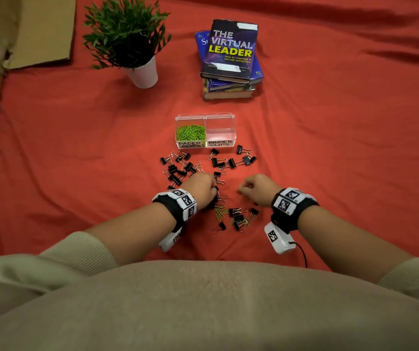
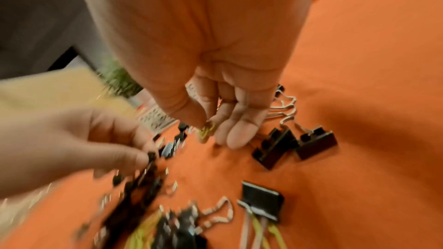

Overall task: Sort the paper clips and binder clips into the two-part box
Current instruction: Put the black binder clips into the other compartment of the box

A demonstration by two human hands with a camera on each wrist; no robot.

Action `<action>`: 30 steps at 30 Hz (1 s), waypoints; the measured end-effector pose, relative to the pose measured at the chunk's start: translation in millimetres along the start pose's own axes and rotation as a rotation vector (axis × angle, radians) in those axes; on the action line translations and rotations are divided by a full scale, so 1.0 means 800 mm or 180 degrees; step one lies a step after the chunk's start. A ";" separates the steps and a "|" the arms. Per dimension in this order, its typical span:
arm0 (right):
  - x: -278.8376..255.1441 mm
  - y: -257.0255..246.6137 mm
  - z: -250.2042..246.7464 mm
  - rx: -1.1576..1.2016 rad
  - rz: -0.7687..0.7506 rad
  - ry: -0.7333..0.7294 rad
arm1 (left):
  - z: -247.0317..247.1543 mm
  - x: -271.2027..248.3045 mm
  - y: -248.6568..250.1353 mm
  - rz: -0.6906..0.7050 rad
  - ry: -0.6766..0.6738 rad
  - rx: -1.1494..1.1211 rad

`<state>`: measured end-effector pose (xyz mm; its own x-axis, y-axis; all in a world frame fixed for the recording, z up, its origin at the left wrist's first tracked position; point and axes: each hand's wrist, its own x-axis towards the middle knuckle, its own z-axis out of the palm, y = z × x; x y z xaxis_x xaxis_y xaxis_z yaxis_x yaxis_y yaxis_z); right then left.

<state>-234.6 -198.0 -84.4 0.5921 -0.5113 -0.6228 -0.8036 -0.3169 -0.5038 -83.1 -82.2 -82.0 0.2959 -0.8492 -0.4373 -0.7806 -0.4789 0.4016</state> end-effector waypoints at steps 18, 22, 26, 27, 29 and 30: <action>-0.015 0.001 0.020 -0.1053 -0.0671 -0.0089 | -0.008 0.009 -0.012 -0.0734 0.0579 -0.1232; -0.007 0.005 0.003 -0.0839 -0.0475 0.0374 | -0.002 0.001 -0.012 -0.0538 0.0622 -0.0840; -0.015 -0.008 0.012 -0.0969 -0.0742 0.0144 | 0.016 -0.002 0.000 -0.0097 0.0381 0.0049; -0.017 -0.012 0.017 -0.1023 -0.0847 0.0087 | 0.019 0.000 0.003 -0.0091 0.0355 0.0226; -0.019 -0.016 0.026 -0.1107 -0.1004 0.0043 | 0.023 0.003 0.005 -0.0118 0.0253 0.0439; -0.019 -0.018 0.029 -0.1150 -0.1076 0.0041 | 0.024 0.003 0.005 -0.0124 0.0212 0.0481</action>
<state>-230.5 -167.2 -81.8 0.8243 -0.3413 -0.4517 -0.5375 -0.7223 -0.4352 -95.8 -82.0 -96.8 0.3595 -0.8459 -0.3940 -0.8402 -0.4771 0.2576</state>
